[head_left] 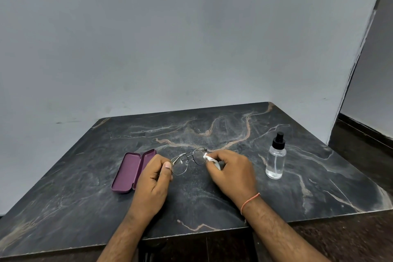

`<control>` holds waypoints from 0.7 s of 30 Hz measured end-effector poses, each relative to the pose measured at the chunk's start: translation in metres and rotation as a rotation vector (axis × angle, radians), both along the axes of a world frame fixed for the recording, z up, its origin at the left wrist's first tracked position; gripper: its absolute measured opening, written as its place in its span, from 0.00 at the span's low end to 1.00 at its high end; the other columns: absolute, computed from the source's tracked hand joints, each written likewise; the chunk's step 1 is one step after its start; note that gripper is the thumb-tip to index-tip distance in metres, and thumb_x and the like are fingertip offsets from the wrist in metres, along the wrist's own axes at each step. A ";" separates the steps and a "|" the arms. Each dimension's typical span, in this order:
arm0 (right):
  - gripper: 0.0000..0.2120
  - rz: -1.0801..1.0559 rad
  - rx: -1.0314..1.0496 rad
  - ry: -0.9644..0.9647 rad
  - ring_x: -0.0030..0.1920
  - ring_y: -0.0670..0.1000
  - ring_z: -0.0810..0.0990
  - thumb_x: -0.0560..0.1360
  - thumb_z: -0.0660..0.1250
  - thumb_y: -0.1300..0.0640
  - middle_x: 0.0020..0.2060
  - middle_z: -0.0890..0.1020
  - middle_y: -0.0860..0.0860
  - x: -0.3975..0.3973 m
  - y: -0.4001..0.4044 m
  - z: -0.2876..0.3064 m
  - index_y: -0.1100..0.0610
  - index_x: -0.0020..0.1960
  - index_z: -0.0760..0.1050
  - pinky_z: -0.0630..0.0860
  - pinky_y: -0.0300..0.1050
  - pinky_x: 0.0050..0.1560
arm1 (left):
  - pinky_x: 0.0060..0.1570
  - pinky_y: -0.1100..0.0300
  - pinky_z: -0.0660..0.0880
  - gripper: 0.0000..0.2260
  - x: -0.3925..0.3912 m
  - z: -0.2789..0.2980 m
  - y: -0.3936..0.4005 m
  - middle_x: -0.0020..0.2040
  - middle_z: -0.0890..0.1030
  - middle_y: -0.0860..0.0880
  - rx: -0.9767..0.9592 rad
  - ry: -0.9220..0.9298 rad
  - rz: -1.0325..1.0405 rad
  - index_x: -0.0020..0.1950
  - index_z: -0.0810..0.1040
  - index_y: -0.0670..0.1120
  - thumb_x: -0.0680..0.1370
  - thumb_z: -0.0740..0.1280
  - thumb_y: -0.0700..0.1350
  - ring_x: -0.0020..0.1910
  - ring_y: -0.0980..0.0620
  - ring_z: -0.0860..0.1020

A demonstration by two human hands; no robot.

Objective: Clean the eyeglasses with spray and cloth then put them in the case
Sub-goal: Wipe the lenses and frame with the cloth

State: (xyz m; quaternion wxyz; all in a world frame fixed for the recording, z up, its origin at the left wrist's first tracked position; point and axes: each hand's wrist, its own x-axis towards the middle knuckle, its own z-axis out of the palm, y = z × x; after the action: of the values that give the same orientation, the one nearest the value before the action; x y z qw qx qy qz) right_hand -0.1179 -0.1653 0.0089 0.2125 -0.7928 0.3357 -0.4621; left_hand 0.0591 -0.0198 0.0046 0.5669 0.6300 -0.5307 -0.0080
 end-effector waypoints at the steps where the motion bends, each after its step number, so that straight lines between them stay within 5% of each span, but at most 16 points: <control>1: 0.03 -0.013 0.011 0.003 0.45 0.40 0.85 0.75 0.76 0.48 0.46 0.89 0.36 0.000 -0.001 -0.001 0.43 0.47 0.88 0.81 0.41 0.45 | 0.42 0.58 0.74 0.17 0.000 0.000 0.000 0.39 0.77 0.47 0.001 0.007 -0.001 0.43 0.75 0.47 0.86 0.58 0.54 0.38 0.49 0.76; 7: 0.03 0.134 -0.075 0.034 0.37 0.35 0.80 0.74 0.75 0.49 0.40 0.86 0.38 0.002 0.005 -0.004 0.44 0.46 0.88 0.71 0.28 0.38 | 0.39 0.67 0.70 0.18 0.001 0.000 0.001 0.38 0.77 0.48 -0.002 0.031 0.007 0.42 0.76 0.47 0.85 0.58 0.56 0.35 0.57 0.73; 11: 0.03 0.009 0.031 0.014 0.44 0.39 0.85 0.75 0.75 0.47 0.45 0.88 0.35 0.002 -0.004 -0.003 0.43 0.46 0.87 0.81 0.42 0.45 | 0.39 0.68 0.70 0.18 0.001 0.000 0.001 0.38 0.78 0.48 -0.007 0.037 -0.002 0.43 0.76 0.47 0.85 0.58 0.56 0.35 0.57 0.73; 16: 0.03 0.131 -0.020 0.045 0.41 0.40 0.84 0.74 0.75 0.49 0.43 0.88 0.36 0.003 0.003 -0.004 0.44 0.47 0.88 0.81 0.43 0.41 | 0.41 0.66 0.71 0.17 0.002 -0.001 0.000 0.39 0.78 0.49 -0.017 0.031 0.016 0.42 0.76 0.48 0.85 0.58 0.56 0.38 0.54 0.76; 21: 0.03 0.004 0.051 -0.008 0.41 0.41 0.84 0.77 0.76 0.48 0.42 0.88 0.37 0.002 -0.003 -0.002 0.44 0.46 0.88 0.81 0.44 0.42 | 0.43 0.64 0.73 0.17 0.002 -0.001 0.000 0.39 0.78 0.48 -0.014 0.026 0.008 0.43 0.76 0.47 0.85 0.58 0.55 0.39 0.51 0.77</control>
State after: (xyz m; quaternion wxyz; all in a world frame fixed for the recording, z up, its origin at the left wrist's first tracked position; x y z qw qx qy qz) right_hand -0.1159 -0.1686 0.0074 0.2347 -0.7860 0.3450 -0.4561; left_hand 0.0608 -0.0199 0.0040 0.5782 0.6279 -0.5209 -0.0103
